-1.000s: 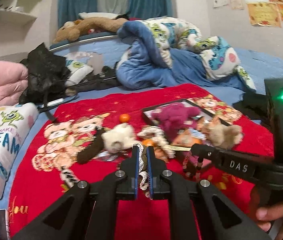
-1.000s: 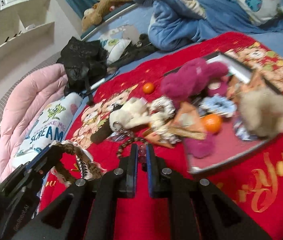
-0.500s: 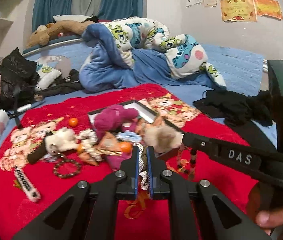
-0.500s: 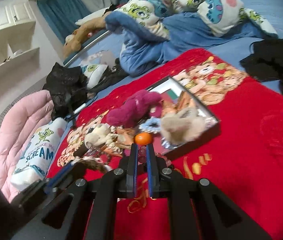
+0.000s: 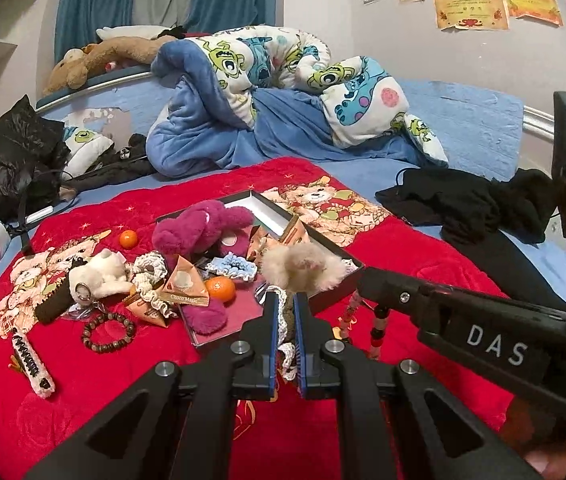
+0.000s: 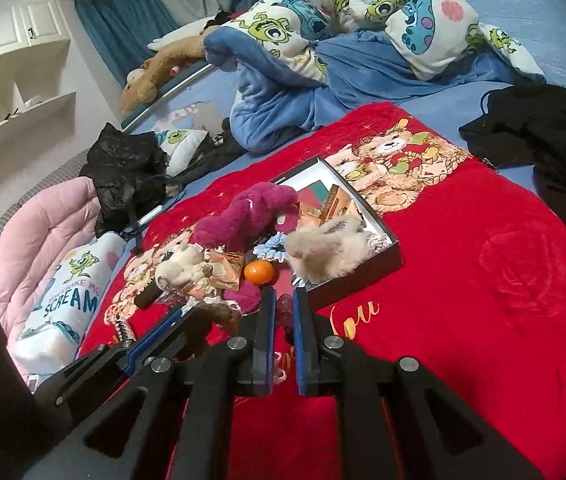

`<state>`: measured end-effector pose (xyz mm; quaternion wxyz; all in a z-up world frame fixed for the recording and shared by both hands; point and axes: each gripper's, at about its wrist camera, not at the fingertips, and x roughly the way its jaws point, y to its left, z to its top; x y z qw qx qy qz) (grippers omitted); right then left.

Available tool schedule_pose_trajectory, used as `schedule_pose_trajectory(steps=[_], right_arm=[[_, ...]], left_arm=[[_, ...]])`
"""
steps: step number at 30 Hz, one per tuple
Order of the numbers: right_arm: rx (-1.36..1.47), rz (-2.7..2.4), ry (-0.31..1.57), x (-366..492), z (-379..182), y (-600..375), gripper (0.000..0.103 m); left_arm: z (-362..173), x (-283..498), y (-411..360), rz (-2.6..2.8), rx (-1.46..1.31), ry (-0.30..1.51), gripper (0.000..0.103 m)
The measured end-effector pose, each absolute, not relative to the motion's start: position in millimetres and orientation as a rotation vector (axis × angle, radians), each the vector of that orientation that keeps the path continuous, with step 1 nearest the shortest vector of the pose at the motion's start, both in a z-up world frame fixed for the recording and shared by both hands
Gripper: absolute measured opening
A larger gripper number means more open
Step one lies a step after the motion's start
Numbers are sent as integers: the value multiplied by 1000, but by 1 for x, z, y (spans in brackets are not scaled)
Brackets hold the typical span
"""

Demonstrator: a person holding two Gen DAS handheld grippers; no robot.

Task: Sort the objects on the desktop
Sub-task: 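Carry the lace bracelet with the left gripper while the right gripper carries the beaded bracelet toward the box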

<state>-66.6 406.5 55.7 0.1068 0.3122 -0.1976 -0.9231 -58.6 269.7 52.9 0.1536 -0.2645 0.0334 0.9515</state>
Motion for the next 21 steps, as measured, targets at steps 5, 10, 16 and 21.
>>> schedule_pose_trajectory(steps=[5,10,16,21], right_arm=[[923,-2708,-564,-72,54,399,9],[924,-2691,-557,-85,52,389,9],[912,-2655,-609,-109,47,388,9],[878,-2651,-639,-139,50,389,9]], left_arm=[[50,-70,259,2732,-763,70,8],[42,-87,256,2738,-779,104,8],[46,-120,254,2737,-775,153,8],[54,-159,255,2735,-785,129,8]])
